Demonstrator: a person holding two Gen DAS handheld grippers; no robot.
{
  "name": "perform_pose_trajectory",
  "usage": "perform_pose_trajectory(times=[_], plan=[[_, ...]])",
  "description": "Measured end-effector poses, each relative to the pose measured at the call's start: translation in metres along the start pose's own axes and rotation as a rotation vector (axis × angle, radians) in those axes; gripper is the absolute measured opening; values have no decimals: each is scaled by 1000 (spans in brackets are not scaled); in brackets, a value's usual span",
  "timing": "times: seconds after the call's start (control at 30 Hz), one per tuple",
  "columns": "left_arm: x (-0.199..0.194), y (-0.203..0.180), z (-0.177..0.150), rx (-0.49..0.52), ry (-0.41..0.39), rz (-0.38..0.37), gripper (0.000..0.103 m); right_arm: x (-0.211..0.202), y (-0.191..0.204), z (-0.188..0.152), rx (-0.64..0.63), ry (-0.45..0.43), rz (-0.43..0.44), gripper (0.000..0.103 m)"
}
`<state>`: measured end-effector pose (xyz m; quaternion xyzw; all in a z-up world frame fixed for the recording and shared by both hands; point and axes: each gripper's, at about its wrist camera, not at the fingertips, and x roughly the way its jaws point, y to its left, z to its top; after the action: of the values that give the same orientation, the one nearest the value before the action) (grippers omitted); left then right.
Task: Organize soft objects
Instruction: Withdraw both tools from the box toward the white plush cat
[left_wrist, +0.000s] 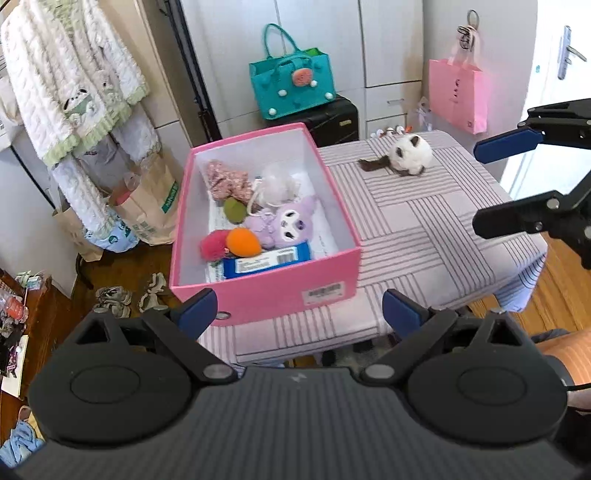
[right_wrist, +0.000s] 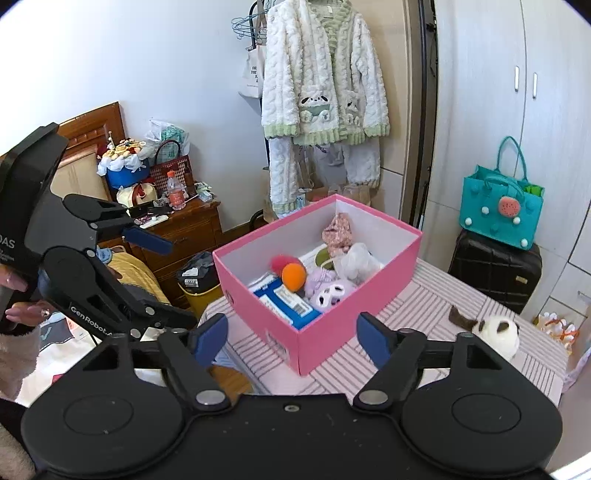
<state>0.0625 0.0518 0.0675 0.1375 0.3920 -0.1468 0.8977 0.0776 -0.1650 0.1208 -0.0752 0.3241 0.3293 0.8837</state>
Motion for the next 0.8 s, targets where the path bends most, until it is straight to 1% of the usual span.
perform_pose_trajectory(times=[0.03, 0.13, 0.2, 0.37, 0.5, 0.6, 0.67, 0.7, 0.77, 0.8], plan=[[0, -3, -1, 6, 3, -6, 97, -3, -1, -4, 2, 2, -1, 91], [3, -17, -3, 32, 14, -26, 97, -8, -5, -17, 3, 13, -2, 95], [5, -24, -4, 48, 24, -37, 97, -12, -8, -26, 8, 22, -19, 96], [13, -45, -1, 87, 35, -66, 97, -17, -20, -50, 10, 62, -105, 96], [20, -58, 5, 107, 8, -112, 97, -22, -37, -69, 43, 63, -118, 96], [28, -69, 12, 110, -12, -165, 97, -27, -50, -82, 41, 27, -135, 96], [33, -76, 17, 110, -28, -190, 96, -28, -58, -90, 30, -23, -177, 96], [35, -79, 18, 116, -52, -196, 96, -29, -63, -94, 24, -50, -202, 96], [42, -91, 19, 162, -122, -174, 97, -27, -73, -102, 13, -83, -211, 96], [48, -97, 21, 176, -138, -148, 97, -24, -80, -107, 10, -94, -198, 96]])
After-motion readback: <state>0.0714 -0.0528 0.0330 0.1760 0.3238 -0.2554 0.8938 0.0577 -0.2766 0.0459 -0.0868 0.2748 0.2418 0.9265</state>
